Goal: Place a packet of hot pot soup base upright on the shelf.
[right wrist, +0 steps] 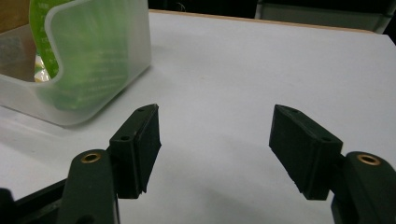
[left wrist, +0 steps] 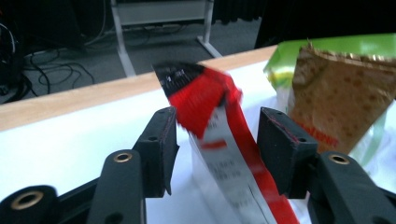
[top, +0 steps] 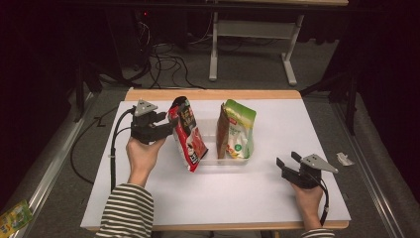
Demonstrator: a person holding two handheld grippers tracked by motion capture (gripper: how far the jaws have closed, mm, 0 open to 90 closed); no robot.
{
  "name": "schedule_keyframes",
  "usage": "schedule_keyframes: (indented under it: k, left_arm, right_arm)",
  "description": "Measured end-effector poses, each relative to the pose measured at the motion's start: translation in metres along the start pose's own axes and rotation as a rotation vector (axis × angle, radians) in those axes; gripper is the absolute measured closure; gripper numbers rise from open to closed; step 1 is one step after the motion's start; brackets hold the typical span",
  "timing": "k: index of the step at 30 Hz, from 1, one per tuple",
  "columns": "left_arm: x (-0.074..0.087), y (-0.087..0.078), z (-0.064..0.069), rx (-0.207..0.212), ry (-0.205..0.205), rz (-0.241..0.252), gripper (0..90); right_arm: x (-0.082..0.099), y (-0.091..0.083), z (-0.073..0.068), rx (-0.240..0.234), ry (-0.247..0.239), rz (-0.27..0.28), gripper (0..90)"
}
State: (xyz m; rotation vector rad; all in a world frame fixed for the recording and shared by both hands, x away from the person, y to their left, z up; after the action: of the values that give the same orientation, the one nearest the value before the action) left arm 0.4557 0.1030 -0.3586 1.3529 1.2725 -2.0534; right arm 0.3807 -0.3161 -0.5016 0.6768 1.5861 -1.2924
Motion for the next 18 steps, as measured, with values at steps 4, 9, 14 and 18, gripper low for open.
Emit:
schedule_keyframes:
  k: [4,9,14,18]
  left_arm:
    - [0.012,-0.003,0.006,0.012,0.010,-0.035,45.9]
    - [0.029,-0.001,0.012,0.032,0.004,-0.079,45.0]
    - [0.047,0.003,0.017,0.062,0.002,-0.142,44.6]
    - [0.058,0.006,0.019,0.072,-0.002,-0.169,45.1]
  right_arm:
    - [0.000,0.000,0.000,0.000,-0.004,-0.001,34.1]
    - [0.000,0.001,0.000,-0.001,-0.003,-0.004,34.2]
    - [0.000,0.001,0.001,-0.002,-0.006,-0.003,34.3]
    - [0.000,0.001,0.000,-0.001,-0.006,-0.008,34.3]
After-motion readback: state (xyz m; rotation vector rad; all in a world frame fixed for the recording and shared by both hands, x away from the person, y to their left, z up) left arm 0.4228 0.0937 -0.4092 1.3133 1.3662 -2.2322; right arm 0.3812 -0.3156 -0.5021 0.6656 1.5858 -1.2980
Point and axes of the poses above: each handheld gripper's, and its own axes: y roughly forward along the jaws, x roughly out of its underside, z roughly to its right, the point moved 6 cm from there along y, roughly forward along the jaws, and after that the axes turned 2 degrees about -y, right-handed, at the moved point
